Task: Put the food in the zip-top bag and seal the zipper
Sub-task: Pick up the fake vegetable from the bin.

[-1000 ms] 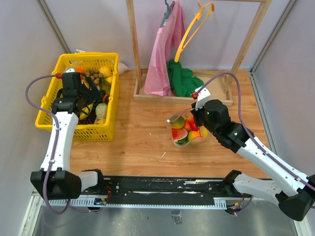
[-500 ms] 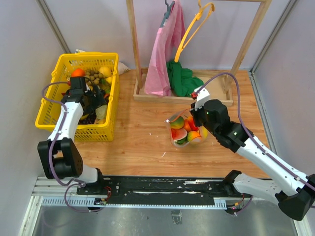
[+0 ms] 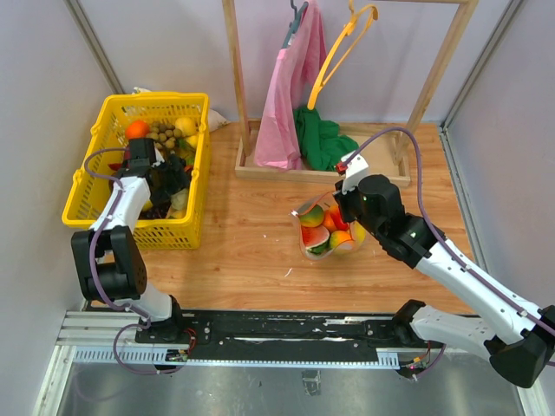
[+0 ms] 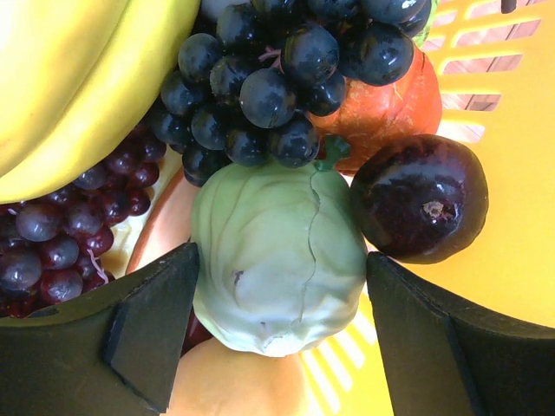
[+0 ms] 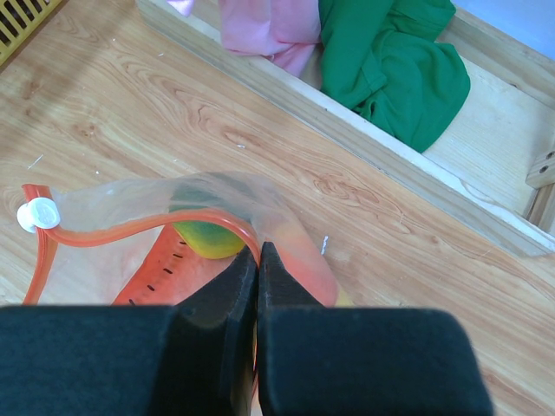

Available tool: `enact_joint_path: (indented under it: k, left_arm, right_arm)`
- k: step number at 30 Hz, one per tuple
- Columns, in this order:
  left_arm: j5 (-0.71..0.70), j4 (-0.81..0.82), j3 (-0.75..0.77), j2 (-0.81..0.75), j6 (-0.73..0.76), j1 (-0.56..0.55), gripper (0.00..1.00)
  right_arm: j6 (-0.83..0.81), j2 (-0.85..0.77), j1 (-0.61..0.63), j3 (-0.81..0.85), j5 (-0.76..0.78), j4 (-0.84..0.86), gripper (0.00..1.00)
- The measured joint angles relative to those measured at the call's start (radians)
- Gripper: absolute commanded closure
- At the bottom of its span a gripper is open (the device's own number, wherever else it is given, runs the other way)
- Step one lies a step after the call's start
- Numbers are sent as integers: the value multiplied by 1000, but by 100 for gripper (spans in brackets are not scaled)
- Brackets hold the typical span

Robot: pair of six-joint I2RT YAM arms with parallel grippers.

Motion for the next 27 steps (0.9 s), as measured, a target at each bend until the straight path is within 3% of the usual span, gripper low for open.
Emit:
enact_joint_path:
  k: [12, 22, 27]
  left_arm:
    - [38, 22, 0, 56, 19, 6, 9]
    - [64, 27, 0, 91, 22, 12, 9]
    - [9, 8, 0, 71, 21, 8, 16]
  right_arm:
    - [14, 6, 0, -2, -16, 8, 99]
    - [18, 7, 0, -6, -19, 13, 99]
    - [18, 7, 0, -6, -19, 14, 99]
